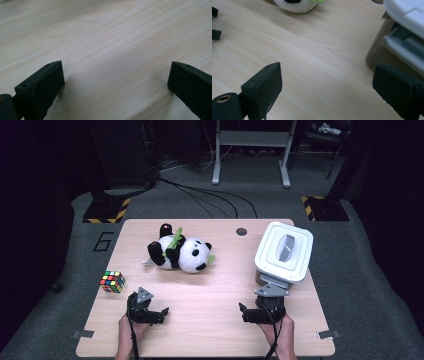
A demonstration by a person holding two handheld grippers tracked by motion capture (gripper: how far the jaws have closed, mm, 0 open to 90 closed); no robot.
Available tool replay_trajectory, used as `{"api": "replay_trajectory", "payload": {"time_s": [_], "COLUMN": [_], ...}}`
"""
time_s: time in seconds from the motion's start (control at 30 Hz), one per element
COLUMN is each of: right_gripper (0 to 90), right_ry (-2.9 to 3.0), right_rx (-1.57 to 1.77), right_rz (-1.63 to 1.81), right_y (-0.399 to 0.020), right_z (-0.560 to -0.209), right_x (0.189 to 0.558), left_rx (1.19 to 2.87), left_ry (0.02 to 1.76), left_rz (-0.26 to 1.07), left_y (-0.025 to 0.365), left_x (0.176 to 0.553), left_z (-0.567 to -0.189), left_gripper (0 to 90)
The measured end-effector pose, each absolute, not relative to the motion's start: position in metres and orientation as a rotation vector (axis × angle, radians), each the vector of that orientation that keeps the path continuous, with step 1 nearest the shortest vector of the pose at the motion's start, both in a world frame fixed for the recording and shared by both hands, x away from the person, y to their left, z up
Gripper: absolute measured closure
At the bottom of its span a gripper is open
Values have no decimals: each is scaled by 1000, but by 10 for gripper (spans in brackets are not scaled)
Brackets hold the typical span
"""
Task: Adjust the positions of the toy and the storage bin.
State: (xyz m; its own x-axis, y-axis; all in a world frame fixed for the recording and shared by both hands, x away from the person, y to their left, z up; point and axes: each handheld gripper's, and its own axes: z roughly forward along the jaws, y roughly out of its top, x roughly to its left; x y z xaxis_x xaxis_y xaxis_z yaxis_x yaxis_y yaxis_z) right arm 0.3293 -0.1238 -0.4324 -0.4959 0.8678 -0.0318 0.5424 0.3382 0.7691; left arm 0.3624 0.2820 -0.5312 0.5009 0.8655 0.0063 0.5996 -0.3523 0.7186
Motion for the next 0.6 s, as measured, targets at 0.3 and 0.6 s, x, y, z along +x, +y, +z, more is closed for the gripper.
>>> {"api": "replay_trajectory", "payload": {"time_s": [0.3, 0.6], "right_gripper": [16, 27], "right_ry": [2048, 1953], "right_rx": [1280, 1373], "right_rz": [983, 952], "right_y": [-146, -178], "right_z": [-395, -389], "right_x": [351, 393], "left_rx": [2079, 2084], "left_ry": [1198, 1197], "left_rz": [515, 509], "left_y": [282, 282], "left_x": [362, 362], "left_z": [-531, -531], "left_gripper": [8, 10]}}
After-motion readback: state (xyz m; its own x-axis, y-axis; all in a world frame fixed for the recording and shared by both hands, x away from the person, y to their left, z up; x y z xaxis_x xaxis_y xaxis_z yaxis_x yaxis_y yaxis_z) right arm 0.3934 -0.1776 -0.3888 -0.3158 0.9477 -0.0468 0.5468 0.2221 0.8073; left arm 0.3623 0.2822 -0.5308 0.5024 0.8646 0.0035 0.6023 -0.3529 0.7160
